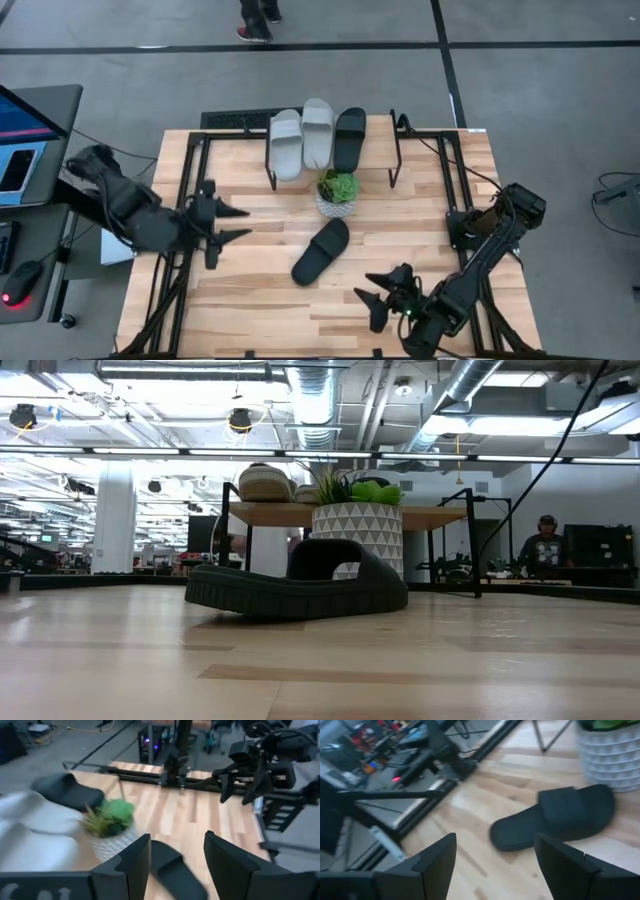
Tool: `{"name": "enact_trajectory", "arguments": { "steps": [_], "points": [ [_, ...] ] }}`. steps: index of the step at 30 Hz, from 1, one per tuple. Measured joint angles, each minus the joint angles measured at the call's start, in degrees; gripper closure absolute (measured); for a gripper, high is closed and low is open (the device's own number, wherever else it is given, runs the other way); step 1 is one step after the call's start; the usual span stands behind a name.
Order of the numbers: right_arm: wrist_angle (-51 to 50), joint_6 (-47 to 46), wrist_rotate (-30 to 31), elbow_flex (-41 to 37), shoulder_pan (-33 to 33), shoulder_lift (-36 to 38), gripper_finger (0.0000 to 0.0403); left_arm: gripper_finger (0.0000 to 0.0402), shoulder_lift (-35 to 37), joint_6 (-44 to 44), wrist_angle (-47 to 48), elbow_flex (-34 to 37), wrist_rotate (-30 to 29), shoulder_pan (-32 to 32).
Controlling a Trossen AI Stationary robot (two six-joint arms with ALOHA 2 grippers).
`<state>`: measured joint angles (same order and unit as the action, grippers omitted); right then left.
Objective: Pick and place slides into the shelf
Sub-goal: Put the black slide on the shelf
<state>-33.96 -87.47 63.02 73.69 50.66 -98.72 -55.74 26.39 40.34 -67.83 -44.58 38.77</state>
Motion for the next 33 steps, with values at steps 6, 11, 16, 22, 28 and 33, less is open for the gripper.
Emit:
{"name": "enact_trajectory", "arguments": {
  "steps": [6,11,16,22,28,33],
  "points": [
    [14.16,13.03,-2.82,0.0,-0.48,0.0,0.0143,0.023,3.9,7.22,-14.83,15.37,-5.42,5.82],
    [18.15,19.11,-8.1,0.04,-2.38,0.0,0.0143,0.023,4.16,13.63,-21.83,24.02,-8.4,10.3],
    [18.07,18.46,-9.62,0.12,-4.42,-0.77,0.0143,0.023,4.13,22.93,-22.3,28.86,-13.07,15.21],
    [16.45,7.93,-8.56,0.11,-5.69,-8.23,0.0163,0.023,4.04,26.77,-21.43,29.77,-21.15,21.58],
    [11.92,3.32,-9.16,5.18,-6.48,-17.83,0.0222,0.023,4.04,26.79,-20.94,29.77,-23.49,25.04],
    [-2.54,12.19,-18.97,15.77,-9.19,-23.34,0.029,0.023,4.04,27.13,-19.31,29.77,-21.86,26.59]
  ]
}}
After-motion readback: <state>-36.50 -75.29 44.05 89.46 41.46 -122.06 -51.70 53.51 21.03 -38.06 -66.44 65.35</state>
